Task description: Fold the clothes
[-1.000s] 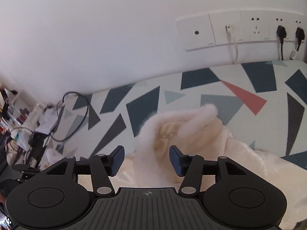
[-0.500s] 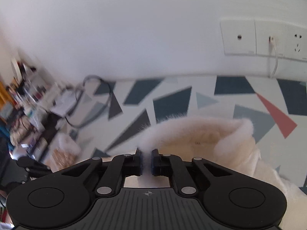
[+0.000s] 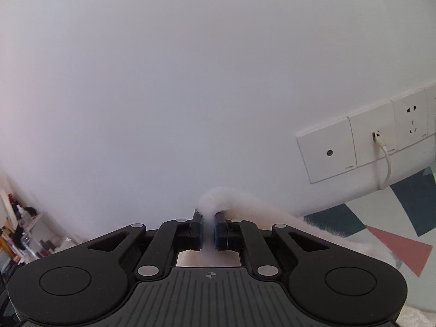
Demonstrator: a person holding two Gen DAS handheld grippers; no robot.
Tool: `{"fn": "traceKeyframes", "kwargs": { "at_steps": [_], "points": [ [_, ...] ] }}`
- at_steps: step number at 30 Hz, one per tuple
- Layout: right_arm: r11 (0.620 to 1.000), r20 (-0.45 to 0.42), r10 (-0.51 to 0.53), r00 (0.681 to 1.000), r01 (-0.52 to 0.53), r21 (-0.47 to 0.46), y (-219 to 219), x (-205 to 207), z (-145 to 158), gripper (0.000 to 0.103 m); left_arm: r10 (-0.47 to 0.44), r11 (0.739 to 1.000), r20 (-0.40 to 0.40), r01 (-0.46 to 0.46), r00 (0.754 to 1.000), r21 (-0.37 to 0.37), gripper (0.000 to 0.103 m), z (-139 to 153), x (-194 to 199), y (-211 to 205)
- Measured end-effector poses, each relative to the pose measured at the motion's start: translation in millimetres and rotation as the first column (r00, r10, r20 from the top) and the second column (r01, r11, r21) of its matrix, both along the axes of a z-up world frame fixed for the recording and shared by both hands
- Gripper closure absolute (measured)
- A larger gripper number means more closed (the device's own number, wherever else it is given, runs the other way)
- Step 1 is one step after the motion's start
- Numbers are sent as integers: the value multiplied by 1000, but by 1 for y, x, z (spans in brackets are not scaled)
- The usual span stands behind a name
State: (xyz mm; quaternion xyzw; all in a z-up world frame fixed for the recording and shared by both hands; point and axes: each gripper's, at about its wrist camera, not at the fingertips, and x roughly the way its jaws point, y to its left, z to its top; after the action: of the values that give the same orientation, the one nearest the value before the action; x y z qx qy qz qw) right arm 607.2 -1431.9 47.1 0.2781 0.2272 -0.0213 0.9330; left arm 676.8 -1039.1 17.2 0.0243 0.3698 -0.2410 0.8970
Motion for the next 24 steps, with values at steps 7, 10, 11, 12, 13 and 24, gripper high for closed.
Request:
{"fn": "traceKeyframes", "kwargs": {
  "at_steps": [7, 10, 11, 12, 13, 24],
  "points": [
    [995, -96, -62, 993, 55, -78, -1, 62, -64, 97, 84, 993, -69, -77, 994, 91, 99, -54, 53, -26],
    [992, -149, -67, 987, 49, -116, 2, 85, -92, 96, 118, 987, -95, -106, 988, 122, 98, -76, 58, -29],
    [990, -165, -66, 984, 43, -135, 5, 92, -101, 96, 124, 985, -99, -111, 987, 130, 98, -81, 58, -30],
    [987, -182, -65, 981, 37, -155, 7, 98, -110, 96, 127, 984, -96, -113, 987, 139, 97, -85, 58, -31],
    [984, -196, -63, 979, 28, -178, 10, 103, -118, 96, 128, 982, -87, -114, 988, 152, 94, -88, 57, -33],
    [980, -184, -133, 974, 101, -173, -1, 75, -102, 42, 149, 971, -75, -132, 986, 199, 10, -76, 56, -28]
  ]
}}
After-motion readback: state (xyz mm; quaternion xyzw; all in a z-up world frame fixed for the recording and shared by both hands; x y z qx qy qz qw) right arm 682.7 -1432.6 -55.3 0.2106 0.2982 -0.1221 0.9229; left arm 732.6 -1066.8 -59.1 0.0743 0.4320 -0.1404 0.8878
